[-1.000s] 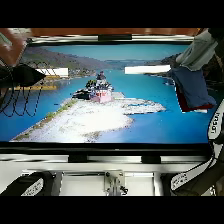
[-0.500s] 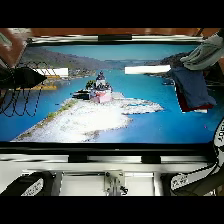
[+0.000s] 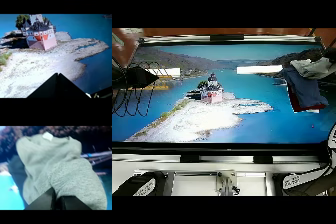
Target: Fold the shirts.
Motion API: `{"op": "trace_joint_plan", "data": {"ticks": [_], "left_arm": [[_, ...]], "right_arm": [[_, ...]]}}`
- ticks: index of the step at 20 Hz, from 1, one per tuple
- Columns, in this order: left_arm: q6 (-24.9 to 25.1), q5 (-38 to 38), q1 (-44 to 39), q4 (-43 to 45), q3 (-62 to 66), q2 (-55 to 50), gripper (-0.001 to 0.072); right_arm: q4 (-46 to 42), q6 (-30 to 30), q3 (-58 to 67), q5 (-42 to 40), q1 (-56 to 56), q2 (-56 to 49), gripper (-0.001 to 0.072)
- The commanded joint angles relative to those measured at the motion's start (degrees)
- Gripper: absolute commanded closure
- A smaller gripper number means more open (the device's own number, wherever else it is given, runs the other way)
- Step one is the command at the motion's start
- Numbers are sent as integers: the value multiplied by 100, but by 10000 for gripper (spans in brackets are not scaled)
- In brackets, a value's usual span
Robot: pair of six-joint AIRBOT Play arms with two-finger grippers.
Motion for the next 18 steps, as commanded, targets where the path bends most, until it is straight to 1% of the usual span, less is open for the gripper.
{"op": "trace_joint_plan", "data": {"ticks": [1,2,3,4,6,7,9,11,12,14,16,18], "left_arm": [[4,0,-4,2,-2,0,675],[4,0,-4,2,-2,0,675],[4,2,-4,2,-2,0,675],[4,9,-4,2,-2,0,675],[2,46,-4,2,-2,0,675],[4,46,-4,2,-2,-4,674],[4,42,-4,2,-2,-13,674],[7,42,-4,2,-2,-13,675],[9,39,-4,2,-2,-13,675],[129,26,-4,2,0,-11,675],[133,26,-4,4,0,-13,675],[133,26,-4,4,0,-13,675]], "right_arm": [[817,1029,-2,1926,46,-66,633],[909,1346,-2,2592,96,-120,633],[955,1600,-2,3084,173,-170,633],[986,1755,-2,3359,267,-195,633],[1211,1781,0,3464,496,-197,634],[1497,1770,2,3453,645,-173,634],[1926,1480,4,3427,1062,-63,634],[1985,1309,4,3388,1561,131,634],[2057,1335,4,3303,1788,232,634],[2553,1556,4,2887,2194,398,634],[3034,1661,4,2227,2516,494,634],[3239,1659,4,1329,2747,535,634]]}}
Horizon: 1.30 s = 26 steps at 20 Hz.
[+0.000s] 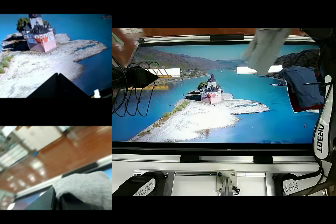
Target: Fold the shirts.
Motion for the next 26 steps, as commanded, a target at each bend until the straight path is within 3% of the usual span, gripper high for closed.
{"op": "trace_joint_plan", "data": {"ticks": [1,4,9,10,16,19,21,24,26], "left_arm": [[39,-7,-2,2,-2,-4,674],[39,-7,-2,2,-2,-4,675],[39,-4,-2,0,-2,-9,675],[39,-4,-2,0,-2,-9,674],[39,-9,-2,0,-2,-9,675],[37,-9,-2,0,-2,-37,675],[37,-7,-2,0,-2,-63,675],[35,-7,-2,-2,-2,-72,675],[35,-7,-2,0,-2,-72,675]], "right_arm": [[590,90,2,-1622,501,116,634],[590,-149,2,-3550,761,87,634],[680,-1353,-15,-6863,1139,-2,634],[649,-1528,-39,-7173,1239,9,634],[531,-1738,-33,-7125,1388,52,634],[201,-1836,-33,-6500,1257,52,634],[-199,-1954,-33,-5484,1069,52,634],[-870,-1932,-33,-3213,693,48,634],[-887,-1753,-33,-1108,372,20,634]]}}
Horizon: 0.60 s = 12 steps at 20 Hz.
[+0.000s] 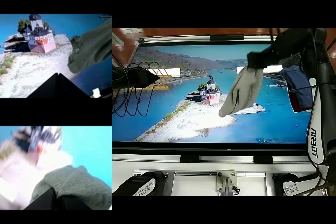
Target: Fold the shirts.
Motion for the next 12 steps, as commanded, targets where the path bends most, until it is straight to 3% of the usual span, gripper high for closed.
{"op": "trace_joint_plan", "data": {"ticks": [1,3,5,8,12], "left_arm": [[-4,-2,-2,-2,-2,-7,674],[-4,-81,-2,-4,-2,-7,675],[-13,-149,-4,-4,-2,-7,675],[-26,-151,-2,-387,-2,-7,674],[-24,35,-2,-868,-2,-9,674]], "right_arm": [[-354,328,2,3851,-509,-39,634],[-348,769,2,6024,-868,-125,634],[-372,841,2,7141,-1370,-286,634],[-415,824,2,6808,-2277,-549,634],[-415,546,0,4828,-3049,-1012,634]]}}
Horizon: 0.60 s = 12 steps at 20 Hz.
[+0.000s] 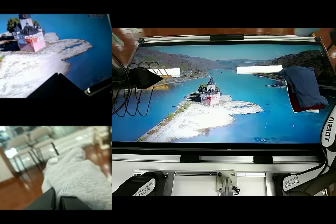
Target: Fold the shirts.
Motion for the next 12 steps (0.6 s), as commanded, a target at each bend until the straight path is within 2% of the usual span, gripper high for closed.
{"op": "trace_joint_plan", "data": {"ticks": [1,4,6,9,10,12], "left_arm": [[-2,271,2,-326,-2,-4,674],[-2,557,2,-323,-2,-4,675],[-4,544,2,-328,-2,-4,674],[-2,424,2,-372,0,0,674],[-2,398,2,-369,0,0,674],[-2,407,2,-369,0,-2,674]], "right_arm": [[-11,-466,-4,-1475,-542,-431,634],[15,-839,-4,-2610,-507,-715,634],[17,-920,-4,-2717,-468,-719,634],[164,-918,2,-1993,-468,-590,634],[170,-918,2,-1550,-444,-549,634],[184,-916,2,-164,-334,-479,634]]}}
